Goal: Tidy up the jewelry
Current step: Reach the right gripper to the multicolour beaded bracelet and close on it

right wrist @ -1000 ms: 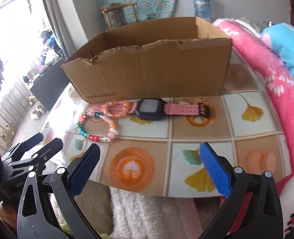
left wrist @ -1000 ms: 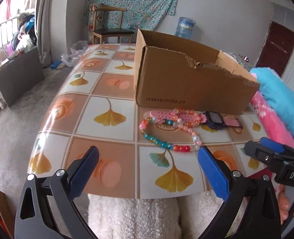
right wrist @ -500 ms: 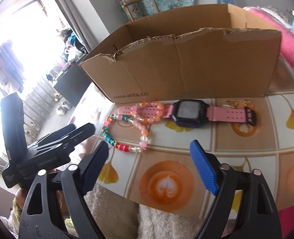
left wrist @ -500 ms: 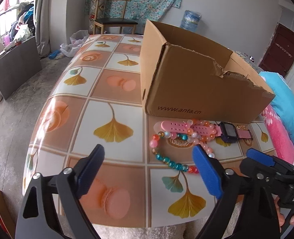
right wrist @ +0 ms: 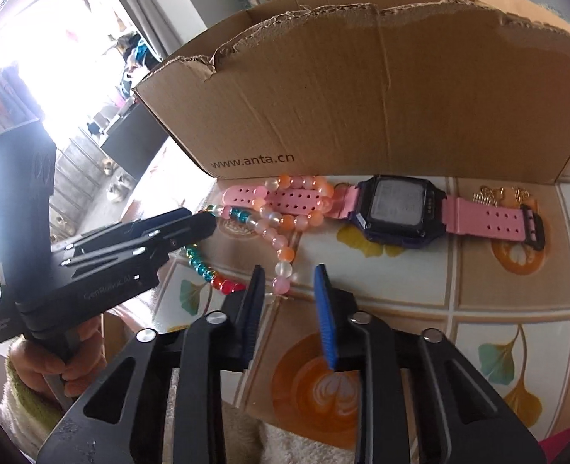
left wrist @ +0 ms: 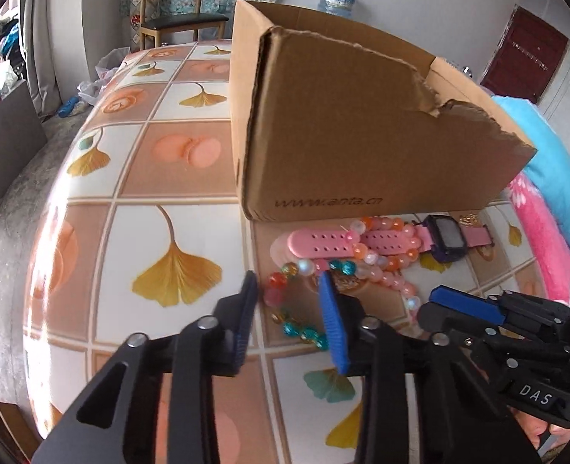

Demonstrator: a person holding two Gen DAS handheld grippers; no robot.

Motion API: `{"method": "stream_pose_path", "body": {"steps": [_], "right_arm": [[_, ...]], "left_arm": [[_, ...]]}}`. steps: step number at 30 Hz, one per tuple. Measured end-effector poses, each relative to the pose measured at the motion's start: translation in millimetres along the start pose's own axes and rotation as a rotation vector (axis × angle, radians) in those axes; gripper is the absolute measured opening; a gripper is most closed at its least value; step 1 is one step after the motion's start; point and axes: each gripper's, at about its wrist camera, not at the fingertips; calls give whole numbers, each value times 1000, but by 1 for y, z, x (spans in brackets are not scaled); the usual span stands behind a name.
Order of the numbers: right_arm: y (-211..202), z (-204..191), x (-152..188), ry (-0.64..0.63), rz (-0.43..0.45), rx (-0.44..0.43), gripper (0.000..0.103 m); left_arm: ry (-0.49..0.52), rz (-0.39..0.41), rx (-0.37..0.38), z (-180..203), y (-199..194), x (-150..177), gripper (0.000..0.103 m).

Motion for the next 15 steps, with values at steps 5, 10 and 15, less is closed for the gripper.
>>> {"method": "stream_pose_path", "body": {"steps": [5,10,15], "right_arm": [[-1,-12,-4,-61,9,26,10],[4,-34,-5,-155,31,91,9],[4,-34,-4,-165,24,101,8]], "left_arm": [[30,-25,-23,3,2,-2,28],[97,-54,-102,12,5,-2,28],[135,-42,-138,14,6,2,28]]}}
Point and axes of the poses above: each gripper's, at about its wrist camera, not at the fingertips, and y roughly the way its jaws point, z to its right, x to its underside, and after that the axes turned 11 degrees about x, right-handed
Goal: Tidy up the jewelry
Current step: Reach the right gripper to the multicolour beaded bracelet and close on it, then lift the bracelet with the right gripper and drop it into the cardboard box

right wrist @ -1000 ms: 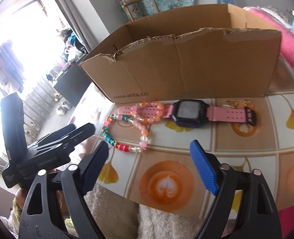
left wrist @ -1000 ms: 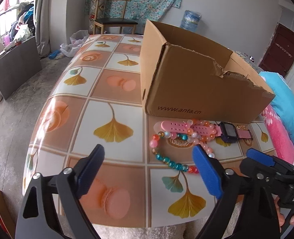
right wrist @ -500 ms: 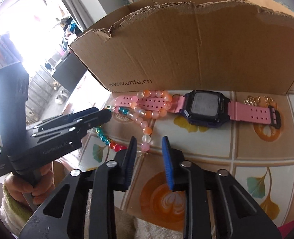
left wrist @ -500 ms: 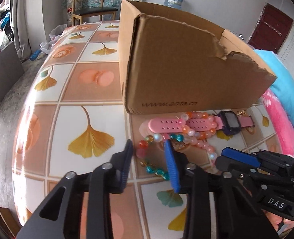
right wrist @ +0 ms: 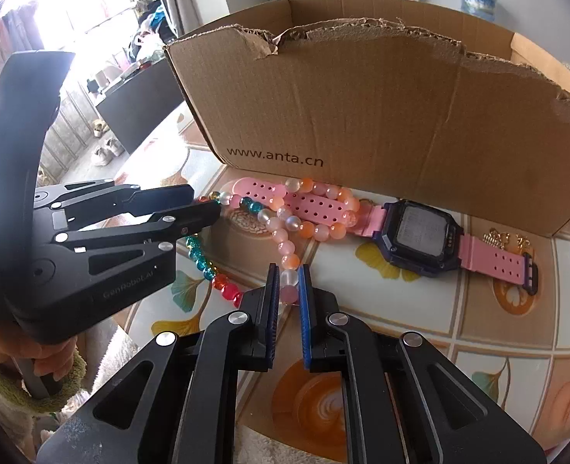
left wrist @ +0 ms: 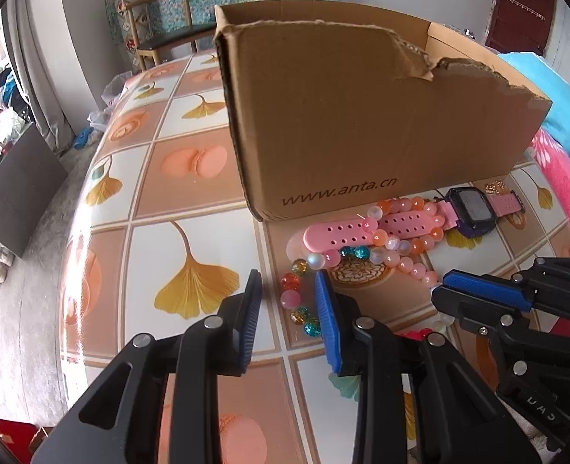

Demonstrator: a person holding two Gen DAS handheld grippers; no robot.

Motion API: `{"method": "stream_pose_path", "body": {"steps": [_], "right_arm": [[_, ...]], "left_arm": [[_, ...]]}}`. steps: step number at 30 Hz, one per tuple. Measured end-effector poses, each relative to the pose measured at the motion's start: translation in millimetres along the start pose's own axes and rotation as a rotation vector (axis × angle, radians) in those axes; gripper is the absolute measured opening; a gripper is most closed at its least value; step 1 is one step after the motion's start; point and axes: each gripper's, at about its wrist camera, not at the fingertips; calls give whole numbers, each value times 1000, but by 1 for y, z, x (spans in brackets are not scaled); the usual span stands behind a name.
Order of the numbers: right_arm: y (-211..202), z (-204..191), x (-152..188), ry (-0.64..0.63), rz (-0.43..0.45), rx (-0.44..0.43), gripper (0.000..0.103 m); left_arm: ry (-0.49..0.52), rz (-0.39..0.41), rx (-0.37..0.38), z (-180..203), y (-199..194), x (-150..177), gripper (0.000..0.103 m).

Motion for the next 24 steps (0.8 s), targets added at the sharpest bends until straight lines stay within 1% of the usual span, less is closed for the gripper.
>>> {"method": "stream_pose_path", "body": {"steps": [4,6,11,13,15,18,19,21,22,24], "right_arm": [[2,2,-1,14,-12,-5,8],[10,-1,-4,14,-14,-2,8],[13,2,-7,30,-41,-18,8],[15,6,-9,49,-52,-30,8],[16,7,-9,59,-57,-35,8],[15,4,-9,49,-54,-12,8],[15,3,-9,43,-49,-2,8],[14,0,-9,36,-41,15,8],[14,-1,-9,33,-37,20,7],[12,-8,-9,30,-29,33,7]], "left_arm": [[-17,9,-3,-2,-2,1,28],[-27,12,1,-3,-3,2,28],[-49,1,60,-10,-6,1,28],[-43,2,79,-13,-6,0,28],[-34,6,80,-12,-5,0,28],[3,21,52,-6,-4,3,28],[17,30,42,-4,-4,4,27],[46,54,17,0,-3,7,17],[52,59,23,1,-4,8,10],[47,63,26,1,-4,8,10]]}}
Point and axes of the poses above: each gripper's, at about its wrist camera, not at the fingertips, and y roughly the way its jaws point, z to its right, x to its underside, and after that the axes turned 11 degrees about x, right-handed
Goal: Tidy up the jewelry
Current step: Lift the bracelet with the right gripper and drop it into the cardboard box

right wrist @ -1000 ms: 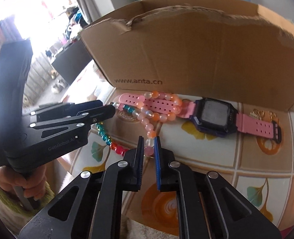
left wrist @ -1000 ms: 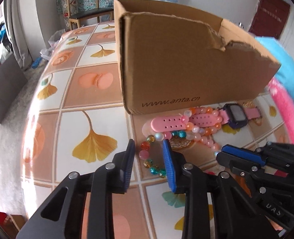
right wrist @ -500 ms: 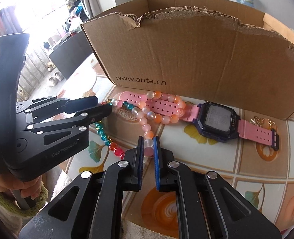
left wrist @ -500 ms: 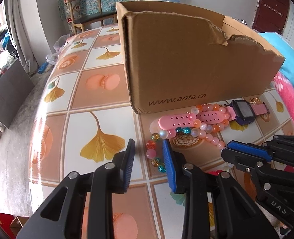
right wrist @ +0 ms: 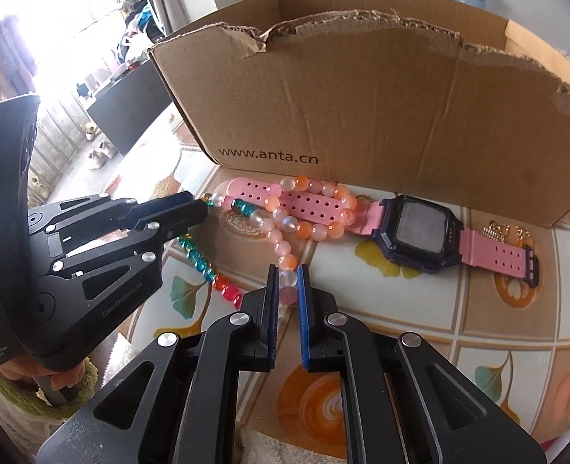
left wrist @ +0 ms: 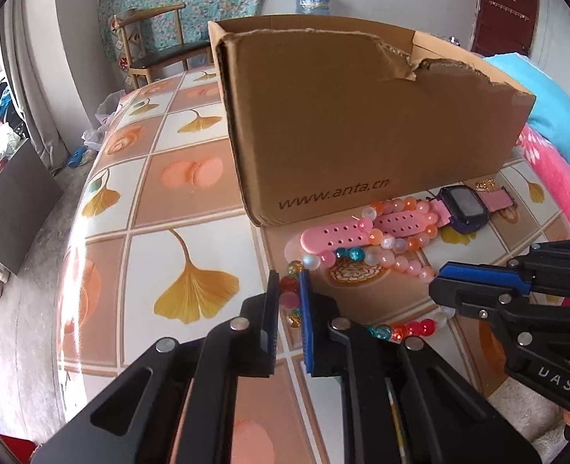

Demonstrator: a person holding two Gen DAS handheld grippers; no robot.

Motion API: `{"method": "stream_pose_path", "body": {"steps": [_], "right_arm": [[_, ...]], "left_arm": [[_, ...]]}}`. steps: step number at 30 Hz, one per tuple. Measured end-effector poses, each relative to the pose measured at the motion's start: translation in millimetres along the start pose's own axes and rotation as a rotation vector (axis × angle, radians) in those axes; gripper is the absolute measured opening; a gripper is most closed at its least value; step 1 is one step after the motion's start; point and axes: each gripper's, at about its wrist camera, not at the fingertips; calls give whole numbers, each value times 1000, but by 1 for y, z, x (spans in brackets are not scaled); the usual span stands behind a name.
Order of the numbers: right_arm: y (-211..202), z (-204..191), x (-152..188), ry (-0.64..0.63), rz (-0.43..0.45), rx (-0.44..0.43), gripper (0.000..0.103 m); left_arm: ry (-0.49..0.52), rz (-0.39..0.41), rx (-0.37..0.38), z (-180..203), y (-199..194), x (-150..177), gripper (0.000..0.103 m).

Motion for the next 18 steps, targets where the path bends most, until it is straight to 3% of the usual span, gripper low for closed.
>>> {"method": "stream_pose_path", "body": {"steps": [7,11,15,18], "right_arm": [[-25,-7,1,8,63,-15,7],[-58,-7,-2,-2,141,-52,7],[-104,0,-28,-54,300,-65,7],[-124,11,-53,-86,388,-64,7]], "left_arm": [[-28,49,15,1,-34,1,9],[5,146,-3,15,-81,-9,9],[62,267,-18,32,-129,-36,9],[103,315,-20,39,-146,-64,9]]}}
Point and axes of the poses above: each gripper's, at about its wrist camera, not at the fingertips, and y roughly the way its jaws point, z to its right, x to its underside, and after that the axes turned 11 degrees about x, right-handed
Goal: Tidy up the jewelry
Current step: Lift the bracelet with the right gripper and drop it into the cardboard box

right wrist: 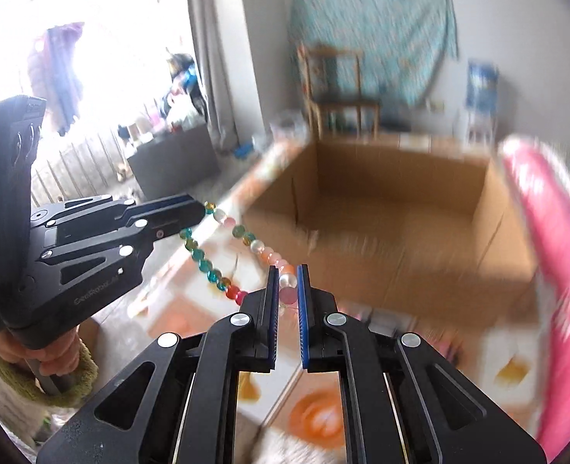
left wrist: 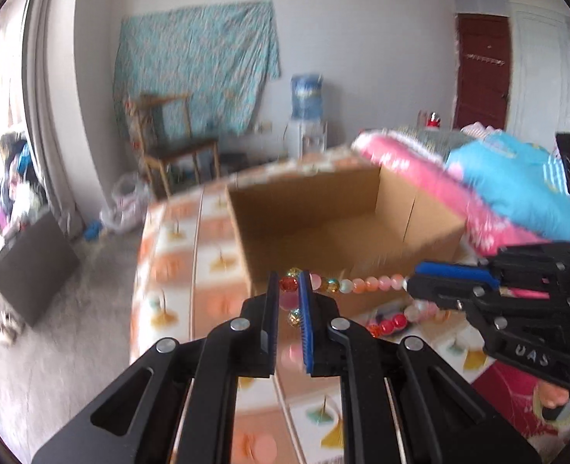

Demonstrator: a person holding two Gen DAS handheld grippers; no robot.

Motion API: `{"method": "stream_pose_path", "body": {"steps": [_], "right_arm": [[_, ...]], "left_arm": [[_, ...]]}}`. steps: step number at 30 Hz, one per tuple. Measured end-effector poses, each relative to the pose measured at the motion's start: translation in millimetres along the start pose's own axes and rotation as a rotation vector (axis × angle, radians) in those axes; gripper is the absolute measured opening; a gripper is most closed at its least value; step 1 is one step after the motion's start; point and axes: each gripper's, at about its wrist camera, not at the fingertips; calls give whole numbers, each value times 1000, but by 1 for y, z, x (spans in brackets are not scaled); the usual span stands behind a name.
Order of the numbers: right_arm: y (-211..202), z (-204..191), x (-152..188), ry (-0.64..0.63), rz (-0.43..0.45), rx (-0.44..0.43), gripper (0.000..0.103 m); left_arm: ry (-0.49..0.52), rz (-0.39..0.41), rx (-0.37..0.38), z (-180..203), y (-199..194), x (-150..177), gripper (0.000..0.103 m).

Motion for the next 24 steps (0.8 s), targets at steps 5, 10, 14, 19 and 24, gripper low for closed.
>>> {"method": "stream_pose_path", "body": {"steps": [5,10,14,19,24], "right_arm": [[37,34,-50,6,-26,-54,7],[132,67,-82,79,-290,-168,7],[214,88,-87,166,-503,-214,7],[267,91,-88,193,-606,-189,7],[296,93,-86,180,-653,-140,9]], "left_arm": [[62,-40,-22,-3,40,-51,10],[113,-200,-75,-20,120,-80,10],[95,-343,-75,-38,183,-88,10],[133,-465,-132,-53,238,-88,10],[179,-524,-169,-55,267,-85,11]]}}
Point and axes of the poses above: each gripper's, at about its wrist camera, not at the fingertips, and y roughly the way its jaws point, z to its right, x to its underside, and after that the axes turned 11 degrees about x, right-handed
